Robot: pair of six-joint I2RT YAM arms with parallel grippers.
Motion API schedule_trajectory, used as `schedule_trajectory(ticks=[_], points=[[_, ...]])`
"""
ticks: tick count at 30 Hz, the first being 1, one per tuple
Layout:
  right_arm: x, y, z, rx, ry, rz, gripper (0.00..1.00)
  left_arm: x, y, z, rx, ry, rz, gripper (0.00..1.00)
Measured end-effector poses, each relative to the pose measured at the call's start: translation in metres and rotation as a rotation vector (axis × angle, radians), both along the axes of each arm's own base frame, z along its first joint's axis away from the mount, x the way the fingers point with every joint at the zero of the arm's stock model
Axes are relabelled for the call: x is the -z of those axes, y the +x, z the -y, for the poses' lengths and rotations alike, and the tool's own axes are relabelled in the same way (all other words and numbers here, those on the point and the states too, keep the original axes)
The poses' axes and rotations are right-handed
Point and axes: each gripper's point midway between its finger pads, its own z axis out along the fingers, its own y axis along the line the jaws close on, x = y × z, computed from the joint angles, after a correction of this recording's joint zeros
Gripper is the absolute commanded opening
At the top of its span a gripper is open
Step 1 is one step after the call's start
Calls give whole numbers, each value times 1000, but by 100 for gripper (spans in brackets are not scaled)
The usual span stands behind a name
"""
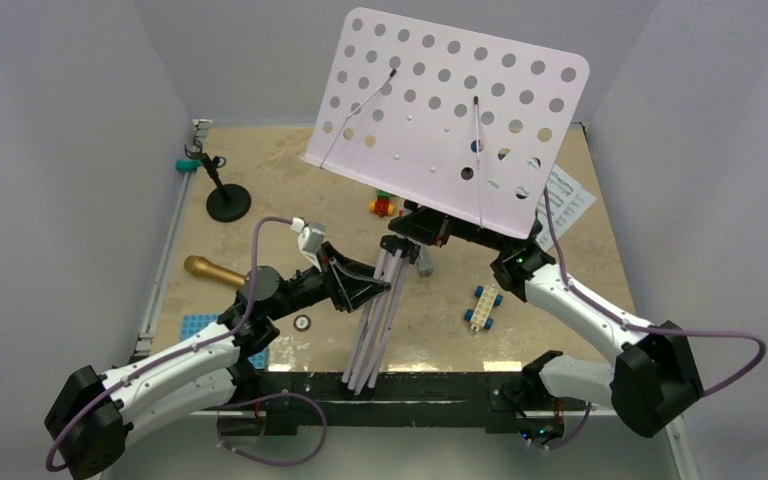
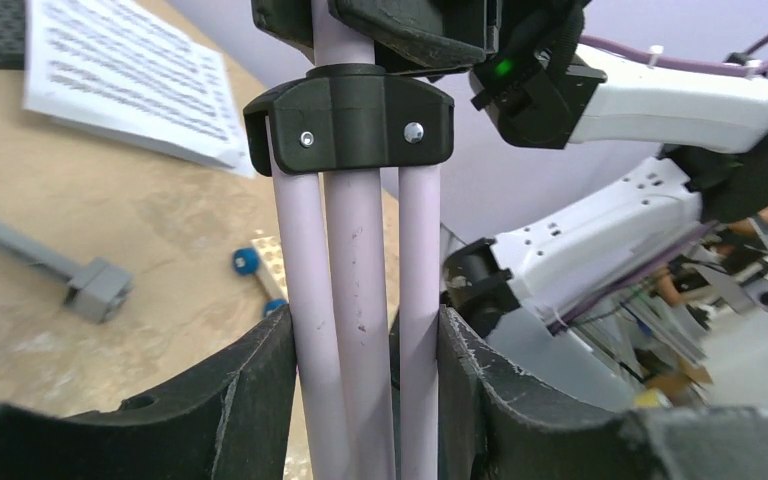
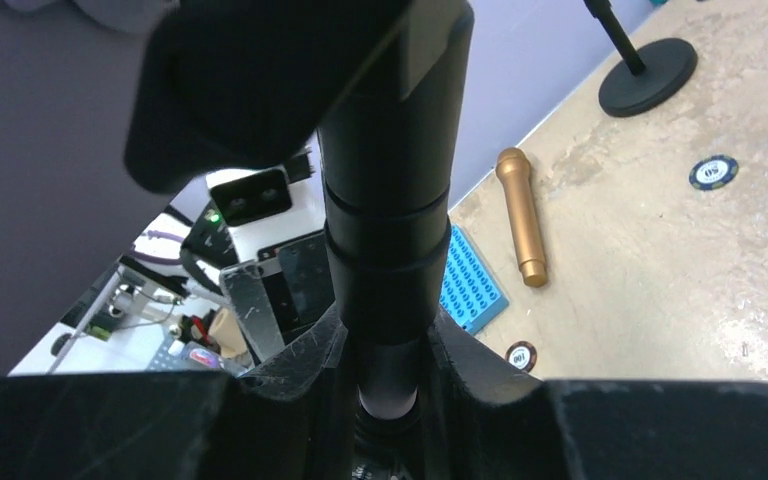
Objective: Pack up the instrument practice props
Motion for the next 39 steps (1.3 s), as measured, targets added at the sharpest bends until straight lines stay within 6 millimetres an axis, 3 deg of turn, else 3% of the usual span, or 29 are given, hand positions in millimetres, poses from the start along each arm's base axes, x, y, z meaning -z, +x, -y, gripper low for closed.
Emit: schedule_trajectory(ticks=[9, 20, 29, 39], points=[[28, 28, -13, -3, 18, -109, 0, 22, 21, -9, -133, 80, -47, 0], [58, 62, -8, -4, 43, -166, 0, 45, 48, -4, -223, 133, -65, 0], [95, 90, -1, 43, 15, -195, 0, 79, 73, 11, -255, 219, -106, 0], [153, 125, 11, 100, 16, -378, 0, 116, 102, 13, -302, 266, -177, 0]])
